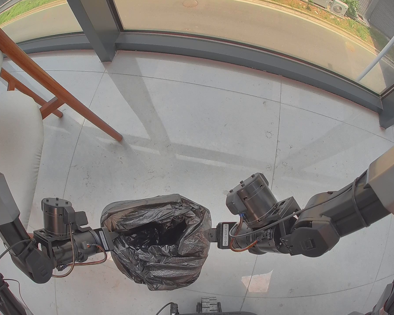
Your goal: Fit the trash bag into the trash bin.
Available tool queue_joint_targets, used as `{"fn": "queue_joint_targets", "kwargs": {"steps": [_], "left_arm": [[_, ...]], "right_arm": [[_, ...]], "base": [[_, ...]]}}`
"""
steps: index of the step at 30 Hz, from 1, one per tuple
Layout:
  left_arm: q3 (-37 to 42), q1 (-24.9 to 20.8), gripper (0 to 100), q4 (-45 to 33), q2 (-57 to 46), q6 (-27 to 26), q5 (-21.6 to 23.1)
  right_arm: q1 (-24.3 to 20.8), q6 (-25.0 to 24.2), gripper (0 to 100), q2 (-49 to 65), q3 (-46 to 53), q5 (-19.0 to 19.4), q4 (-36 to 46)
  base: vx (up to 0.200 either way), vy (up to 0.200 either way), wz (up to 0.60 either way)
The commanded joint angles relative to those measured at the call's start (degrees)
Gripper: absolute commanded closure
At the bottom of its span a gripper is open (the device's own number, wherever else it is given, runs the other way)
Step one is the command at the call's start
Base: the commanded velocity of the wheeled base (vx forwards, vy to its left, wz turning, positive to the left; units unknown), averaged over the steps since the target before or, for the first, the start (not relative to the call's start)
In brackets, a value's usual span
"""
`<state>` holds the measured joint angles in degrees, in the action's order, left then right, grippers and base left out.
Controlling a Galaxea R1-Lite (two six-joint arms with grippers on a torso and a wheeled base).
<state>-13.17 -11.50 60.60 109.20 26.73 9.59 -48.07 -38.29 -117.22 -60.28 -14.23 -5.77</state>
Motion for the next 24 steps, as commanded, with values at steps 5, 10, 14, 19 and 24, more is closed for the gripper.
{"fn": "queue_joint_targets", "kwargs": {"steps": [5, 10, 14, 19, 24], "left_arm": [[0.16, 0.69, 0, -0.04, -0.13, -0.02, -0.01], [0.6, 0.69, 0, -0.22, -0.22, -0.37, -0.01], [0.77, 0.86, 0, -0.13, -0.22, -1.25, -0.01], [2.62, 3.94, 0, -0.57, -1.27, -5.38, 0.6], [2.27, 2.71, 0, -1.19, -1.36, -5.11, 1.13]], "right_arm": [[-0.01, -0.03, 0, -0.11, -0.19, -0.01, -0.03], [-0.01, -0.03, 0, -0.2, -0.19, -0.01, -0.03], [-0.01, -0.03, 0, -0.2, -0.19, -0.01, -0.03], [0.17, -0.03, 0, -0.2, -0.19, -0.01, -0.03], [0.34, 0.06, 0, -0.46, -0.27, -0.01, -0.03]], "base": [[0.0, 0.0, 0.0], [0.0, 0.0, 0.0], [0.0, 0.0, 0.0], [0.0, 0.0, 0.0], [0.0, 0.0, 0.0]]}}
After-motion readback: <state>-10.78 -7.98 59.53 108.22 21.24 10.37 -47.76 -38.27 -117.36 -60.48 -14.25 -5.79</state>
